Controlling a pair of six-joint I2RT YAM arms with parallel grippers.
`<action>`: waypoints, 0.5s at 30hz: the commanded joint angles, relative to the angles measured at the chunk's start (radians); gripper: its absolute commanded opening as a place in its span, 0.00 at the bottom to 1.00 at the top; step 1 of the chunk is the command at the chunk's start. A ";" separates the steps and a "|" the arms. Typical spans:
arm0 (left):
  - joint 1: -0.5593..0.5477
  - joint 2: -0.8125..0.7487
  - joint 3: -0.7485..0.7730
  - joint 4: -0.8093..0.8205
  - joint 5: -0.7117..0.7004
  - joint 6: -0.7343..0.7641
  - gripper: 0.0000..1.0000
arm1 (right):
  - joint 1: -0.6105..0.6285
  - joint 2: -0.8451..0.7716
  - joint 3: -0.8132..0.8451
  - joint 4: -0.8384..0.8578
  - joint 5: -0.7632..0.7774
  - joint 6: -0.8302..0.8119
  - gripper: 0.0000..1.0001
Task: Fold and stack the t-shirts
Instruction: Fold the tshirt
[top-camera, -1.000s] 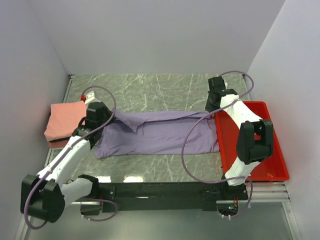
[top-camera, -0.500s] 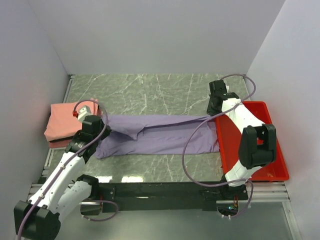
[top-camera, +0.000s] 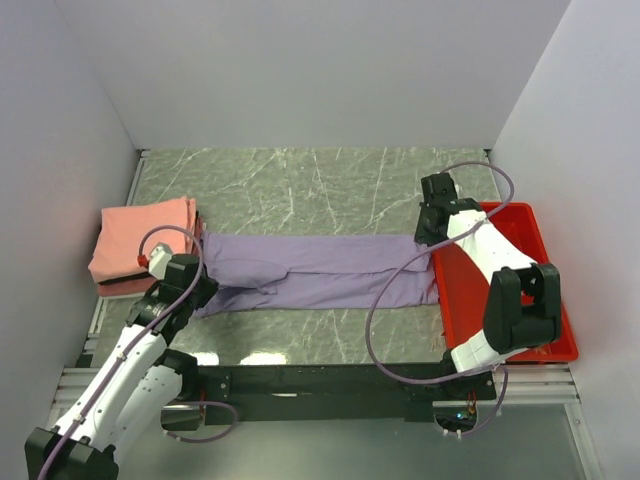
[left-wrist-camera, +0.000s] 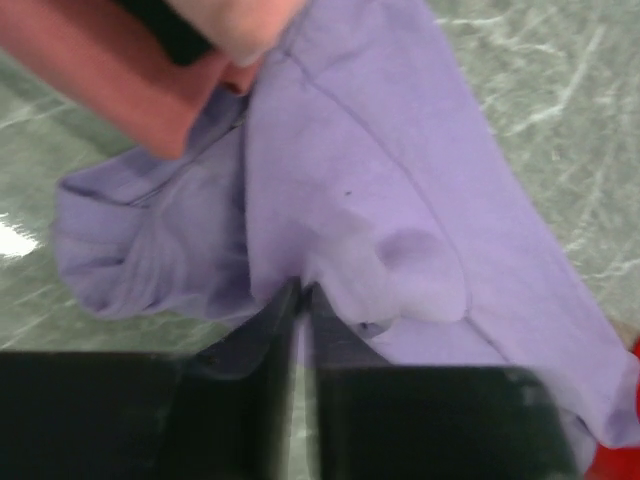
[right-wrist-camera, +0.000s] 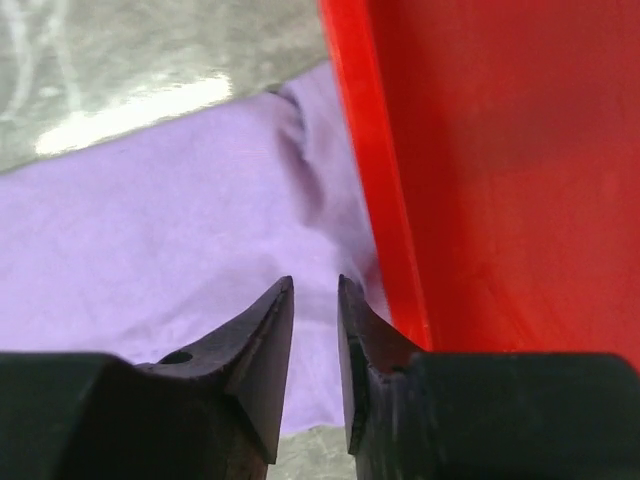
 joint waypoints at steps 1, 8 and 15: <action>-0.003 -0.012 0.043 -0.092 -0.065 -0.066 0.28 | 0.024 -0.079 0.008 0.039 -0.049 -0.021 0.33; -0.005 -0.044 0.103 -0.122 -0.086 -0.072 1.00 | 0.147 -0.151 0.042 0.055 -0.109 -0.062 0.43; -0.005 0.101 0.140 0.065 -0.042 0.005 1.00 | 0.421 -0.107 0.024 0.258 -0.459 -0.085 0.46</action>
